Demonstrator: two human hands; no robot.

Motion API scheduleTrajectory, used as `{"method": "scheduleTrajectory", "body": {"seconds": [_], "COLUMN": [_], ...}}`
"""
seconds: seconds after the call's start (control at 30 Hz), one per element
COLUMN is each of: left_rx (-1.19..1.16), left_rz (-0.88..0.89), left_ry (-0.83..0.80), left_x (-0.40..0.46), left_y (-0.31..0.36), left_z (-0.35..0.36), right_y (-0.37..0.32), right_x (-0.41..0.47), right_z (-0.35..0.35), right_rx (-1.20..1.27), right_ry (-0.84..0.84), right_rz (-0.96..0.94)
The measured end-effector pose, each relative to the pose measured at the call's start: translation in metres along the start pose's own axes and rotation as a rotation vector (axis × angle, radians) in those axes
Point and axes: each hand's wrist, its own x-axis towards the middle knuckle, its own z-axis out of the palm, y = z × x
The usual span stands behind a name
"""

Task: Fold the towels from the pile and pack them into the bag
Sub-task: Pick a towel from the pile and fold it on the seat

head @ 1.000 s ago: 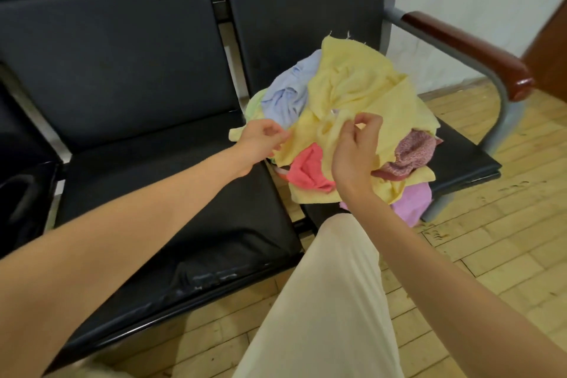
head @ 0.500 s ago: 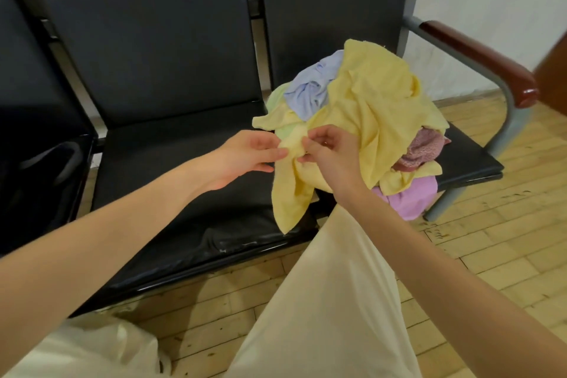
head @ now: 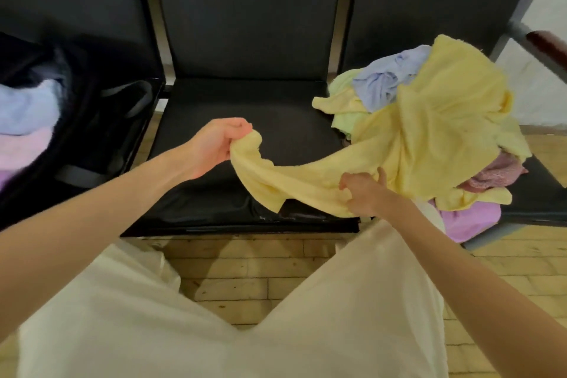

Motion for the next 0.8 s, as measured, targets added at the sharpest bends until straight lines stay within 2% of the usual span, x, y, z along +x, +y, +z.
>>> {"method": "scheduleTrajectory", "body": {"seconds": [0.1, 0.23, 0.3, 0.43, 0.5, 0.57, 0.63, 0.7, 0.8], "left_rx": [0.38, 1.08, 1.305, 1.426, 1.455, 1.426, 1.386, 1.288, 1.129], "left_rz": [-0.002, -0.037, -0.087, -0.262, -0.293, -0.214, -0.046, 0.07, 0.152], "left_ry": [0.108, 0.048, 0.025, 0.039, 0.082, 0.179, 0.266, 0.258, 0.14], "left_x": [-0.013, -0.024, -0.027, -0.033, -0.036, -0.035, -0.028, -0.018, 0.0], "left_y": [-0.011, -0.038, -0.054, -0.089, -0.103, -0.11, -0.112, -0.109, -0.1], "left_z": [-0.025, -0.058, -0.076, -0.106, -0.109, -0.104, -0.09, -0.067, -0.023], "right_y": [-0.008, -0.027, -0.035, -0.045, -0.048, -0.048, -0.047, -0.044, -0.038], "right_x": [0.012, 0.031, 0.038, 0.048, 0.054, 0.06, 0.066, 0.07, 0.068], "right_z": [0.013, 0.03, 0.036, 0.041, 0.044, 0.046, 0.046, 0.046, 0.047], "right_rx": [0.039, 0.077, 0.013, -0.071, -0.123, -0.143, -0.087, 0.006, 0.274], "right_ry": [-0.05, -0.05, 0.005, 0.137, 0.19, 0.219, 0.235, 0.288, 0.438], "right_rz": [-0.067, -0.167, -0.171, -0.167, -0.193, -0.233, -0.259, -0.275, -0.287]}}
